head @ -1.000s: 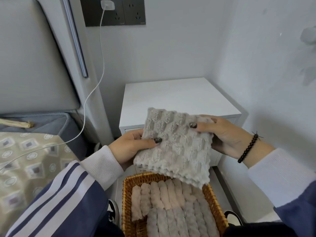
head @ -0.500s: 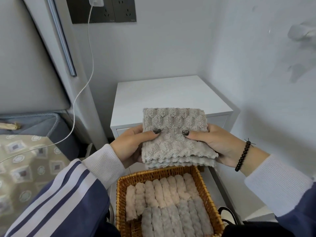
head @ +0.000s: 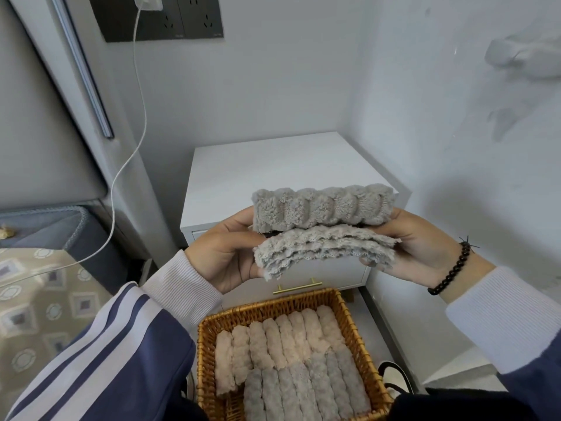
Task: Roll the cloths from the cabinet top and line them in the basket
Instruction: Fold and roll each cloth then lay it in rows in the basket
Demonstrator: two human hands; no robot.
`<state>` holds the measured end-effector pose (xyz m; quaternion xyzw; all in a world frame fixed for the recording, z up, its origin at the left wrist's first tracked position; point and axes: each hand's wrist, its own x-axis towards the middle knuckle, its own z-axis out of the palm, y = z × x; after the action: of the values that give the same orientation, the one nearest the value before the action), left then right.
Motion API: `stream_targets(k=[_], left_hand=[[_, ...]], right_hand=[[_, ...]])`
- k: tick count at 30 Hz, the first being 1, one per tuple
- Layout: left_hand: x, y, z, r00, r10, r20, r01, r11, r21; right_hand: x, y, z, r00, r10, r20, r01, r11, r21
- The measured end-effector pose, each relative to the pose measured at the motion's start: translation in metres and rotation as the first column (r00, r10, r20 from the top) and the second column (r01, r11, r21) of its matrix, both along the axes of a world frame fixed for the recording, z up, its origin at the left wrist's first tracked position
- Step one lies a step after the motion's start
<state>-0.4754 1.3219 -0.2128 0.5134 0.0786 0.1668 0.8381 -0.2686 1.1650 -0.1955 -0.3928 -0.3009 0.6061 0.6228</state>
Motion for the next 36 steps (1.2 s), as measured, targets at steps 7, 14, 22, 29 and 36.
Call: stream_targets(k=[7,14,22,29,36], left_hand=[[0.009,0.001,0.006,0.997,-0.082,-0.004,0.082,0.992,-0.100],[0.023,-0.004,-0.005,0.945,0.152,-0.290,-0.068,0.957,0.281],[0.016,0.003,-0.019,0.856,0.257,-0.449,0.075,0.798,0.599],[-0.009,-0.001,-0.043,0.732,0.381,-0.565,0.338,0.517,0.786],[-0.047,0.012,-0.076,0.375,0.618,-0.691,0.495,0.497,0.713]], right_hand=[[0.011,-0.002,0.000,0.997,0.002,-0.082,-0.007,0.998,-0.062],[0.017,-0.001,-0.013,0.907,0.039,0.420,0.053,0.977,-0.204],[0.007,0.007,-0.022,0.510,0.198,0.837,0.080,0.958,-0.275],[-0.054,0.032,-0.066,0.095,0.533,0.841,-0.144,0.843,-0.518],[-0.103,0.057,-0.124,0.181,0.549,0.816,-0.046,0.834,-0.550]])
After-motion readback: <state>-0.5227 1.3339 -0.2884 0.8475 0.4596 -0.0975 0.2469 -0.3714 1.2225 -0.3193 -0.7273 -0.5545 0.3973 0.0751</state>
